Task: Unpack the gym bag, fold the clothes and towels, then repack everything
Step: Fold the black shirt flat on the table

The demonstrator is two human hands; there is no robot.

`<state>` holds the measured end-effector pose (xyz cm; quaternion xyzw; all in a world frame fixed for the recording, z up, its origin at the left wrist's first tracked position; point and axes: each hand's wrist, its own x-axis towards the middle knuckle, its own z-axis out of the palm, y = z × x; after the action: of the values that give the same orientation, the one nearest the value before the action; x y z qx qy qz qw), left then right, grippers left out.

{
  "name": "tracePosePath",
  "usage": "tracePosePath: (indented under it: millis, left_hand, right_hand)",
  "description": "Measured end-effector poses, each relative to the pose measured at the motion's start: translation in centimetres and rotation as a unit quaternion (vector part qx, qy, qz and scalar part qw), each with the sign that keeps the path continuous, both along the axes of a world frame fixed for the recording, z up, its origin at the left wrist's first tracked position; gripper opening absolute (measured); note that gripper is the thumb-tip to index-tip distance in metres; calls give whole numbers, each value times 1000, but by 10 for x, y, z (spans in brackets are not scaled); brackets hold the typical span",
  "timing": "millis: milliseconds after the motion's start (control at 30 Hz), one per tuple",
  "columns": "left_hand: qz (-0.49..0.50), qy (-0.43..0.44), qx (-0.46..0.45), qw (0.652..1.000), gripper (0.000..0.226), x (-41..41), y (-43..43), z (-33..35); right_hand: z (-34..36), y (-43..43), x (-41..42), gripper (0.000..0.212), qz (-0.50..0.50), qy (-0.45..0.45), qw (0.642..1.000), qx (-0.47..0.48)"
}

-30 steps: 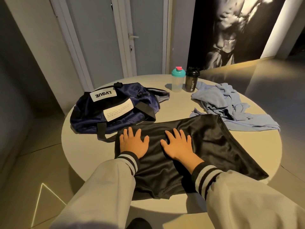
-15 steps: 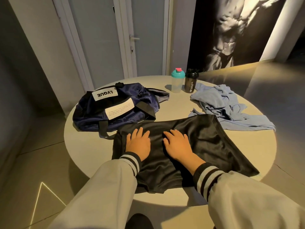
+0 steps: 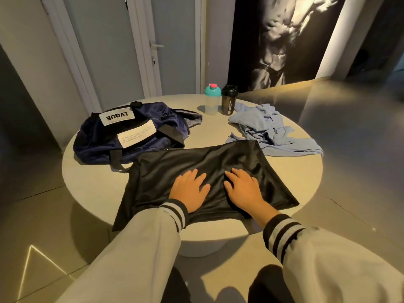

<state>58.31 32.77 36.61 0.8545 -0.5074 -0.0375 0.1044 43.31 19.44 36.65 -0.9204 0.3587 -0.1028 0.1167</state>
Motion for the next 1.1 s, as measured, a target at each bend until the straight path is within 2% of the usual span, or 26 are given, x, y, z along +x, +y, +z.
tracePosePath:
  millis: [133, 267, 433, 567, 733, 900, 1000, 1100]
  left_hand:
    - [-6, -18, -24, 1000, 50, 5, 7, 5]
    - [-29, -3, -130, 991, 37, -21, 8, 13]
    - [-73, -6, -73, 995, 44, -37, 20, 7]
    - [-77, 31, -142, 986, 38, -32, 40, 3]
    - [-22, 5, -192, 981, 24, -35, 70, 4]
    - [47, -27, -201, 978, 24, -30, 105, -4]
    - [104, -22, -214, 971, 21, -20, 123, -9]
    - [135, 11, -227, 964, 15, -16, 132, -11]
  right_hand:
    - [1, -3, -15, 53, -13, -1, 999, 43]
    - [8, 9, -20, 48, 16, -77, 997, 6]
    - [8, 23, -30, 31, 57, -86, 995, -2]
    - [12, 34, -39, 29, 69, -125, 990, 6]
    - [18, 68, -28, 25, 145, -119, 982, 11]
    - [11, 88, -14, 24, 69, -49, 995, -56]
    - [10, 98, -9, 23, 59, -59, 995, -61]
    - [8, 107, -6, 31, 72, -67, 994, -39]
